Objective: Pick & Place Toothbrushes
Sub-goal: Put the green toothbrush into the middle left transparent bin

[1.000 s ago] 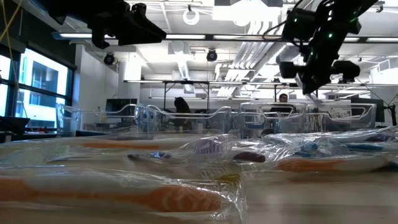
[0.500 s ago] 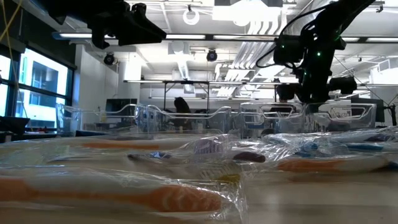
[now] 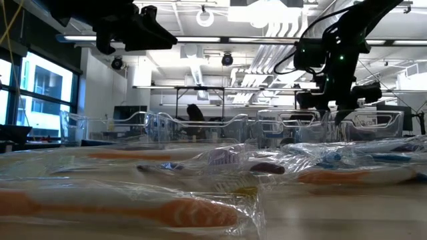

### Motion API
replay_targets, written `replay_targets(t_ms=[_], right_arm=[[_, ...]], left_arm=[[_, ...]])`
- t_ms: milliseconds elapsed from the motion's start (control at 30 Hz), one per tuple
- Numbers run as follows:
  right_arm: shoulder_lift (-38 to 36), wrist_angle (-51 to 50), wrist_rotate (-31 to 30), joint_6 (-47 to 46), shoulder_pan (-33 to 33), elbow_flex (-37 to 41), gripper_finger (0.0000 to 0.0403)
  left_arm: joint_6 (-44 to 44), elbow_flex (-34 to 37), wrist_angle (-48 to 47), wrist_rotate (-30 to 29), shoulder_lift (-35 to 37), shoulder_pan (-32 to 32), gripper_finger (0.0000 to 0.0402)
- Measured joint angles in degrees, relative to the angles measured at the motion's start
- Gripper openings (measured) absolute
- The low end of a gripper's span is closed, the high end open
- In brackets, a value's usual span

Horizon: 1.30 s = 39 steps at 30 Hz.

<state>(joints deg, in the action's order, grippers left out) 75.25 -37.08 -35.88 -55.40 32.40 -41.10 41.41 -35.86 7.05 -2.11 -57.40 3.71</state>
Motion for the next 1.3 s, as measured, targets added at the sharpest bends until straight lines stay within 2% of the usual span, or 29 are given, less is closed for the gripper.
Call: replay_targets(t_ms=[133, 300, 533, 700, 900, 1033, 1167, 1300], right_arm=[[-2.75, 0.07, 0.19, 2.02, -0.02, 0.0, 0.0157], [-9.49, 0.04, 1.96, 6.64, -0.02, -1.05, 0.0143], [-19.5, 1.66, 8.66, 9.18, -0.23, -2.1, 0.0123], [-23.93, 3.89, 14.62, 13.46, -2.36, -2.1, 0.0114], [-25.29, 9.99, 21.41, 24.38, -7.5, -2.1, 0.0095], [-25.23, 13.04, 29.29, 30.68, -10.47, -2.1, 0.0077], [-24.84, 13.36, 36.44, 33.59, -13.39, -2.1, 0.0059], [-23.78, 13.39, 39.29, 34.29, -15.81, -2.1, 0.0049]], left_arm=[[0.0, 0.0, 0.0, -0.01, 0.0, 0.0, 0.0132], [0.02, 0.0, -0.02, -0.02, -0.01, 0.0, 0.0132], [0.04, 0.0, -0.08, -0.02, -0.01, -0.01, 0.0132], [0.09, 0.0, -0.61, -0.02, -0.01, -0.01, 0.0132], [0.09, 0.02, -2.66, -0.02, -0.01, -0.01, 0.0132], [0.09, 0.02, -2.98, -0.13, -0.01, 0.0, 0.0132], [-0.48, 0.02, -2.97, -1.28, -0.01, 0.01, 0.0132], [-1.36, 0.02, -2.96, -2.72, -0.01, 0.01, 0.0132]])
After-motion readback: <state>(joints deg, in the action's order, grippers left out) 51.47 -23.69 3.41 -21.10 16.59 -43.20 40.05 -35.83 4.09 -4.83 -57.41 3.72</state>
